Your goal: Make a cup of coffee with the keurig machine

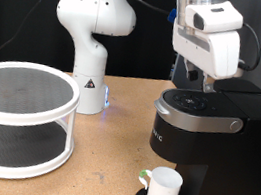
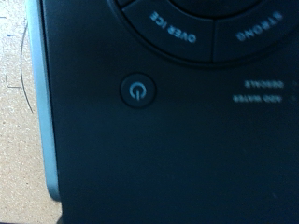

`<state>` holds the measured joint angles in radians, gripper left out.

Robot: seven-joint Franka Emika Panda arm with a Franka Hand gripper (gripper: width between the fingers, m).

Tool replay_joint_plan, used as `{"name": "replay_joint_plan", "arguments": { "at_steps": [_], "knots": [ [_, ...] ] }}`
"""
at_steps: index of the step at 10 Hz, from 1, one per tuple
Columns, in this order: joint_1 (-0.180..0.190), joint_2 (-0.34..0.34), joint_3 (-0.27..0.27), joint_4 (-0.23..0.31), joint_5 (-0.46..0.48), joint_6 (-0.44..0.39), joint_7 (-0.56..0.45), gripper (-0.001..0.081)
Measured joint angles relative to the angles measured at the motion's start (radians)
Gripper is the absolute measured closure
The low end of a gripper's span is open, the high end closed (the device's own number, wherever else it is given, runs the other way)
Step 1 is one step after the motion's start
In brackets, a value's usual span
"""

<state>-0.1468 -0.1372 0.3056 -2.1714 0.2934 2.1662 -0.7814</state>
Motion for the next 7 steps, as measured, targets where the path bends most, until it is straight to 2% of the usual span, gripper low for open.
{"name": "replay_joint_plan", "arguments": {
  "at_steps": [1, 2, 3, 4, 5, 6, 7],
  "knots": [
    [0.0, 0.0, 0.0, -0.018, 0.0, 0.022, -0.012, 0.0264],
    [0.0, 0.0, 0.0, -0.033, 0.0, 0.041, -0.021, 0.0441],
    [0.0, 0.0, 0.0, -0.045, 0.0, 0.056, -0.026, 0.0441],
    [0.0, 0.0, 0.0, -0.055, 0.001, 0.069, -0.032, 0.0625],
    [0.0, 0.0, 0.0, -0.063, 0.001, 0.082, -0.036, 0.0751],
    [0.0, 0.0, 0.0, -0.069, 0.002, 0.088, -0.038, 0.0751],
    [0.0, 0.0, 0.0, -0.074, 0.002, 0.092, -0.043, 0.0796]
  ]
}}
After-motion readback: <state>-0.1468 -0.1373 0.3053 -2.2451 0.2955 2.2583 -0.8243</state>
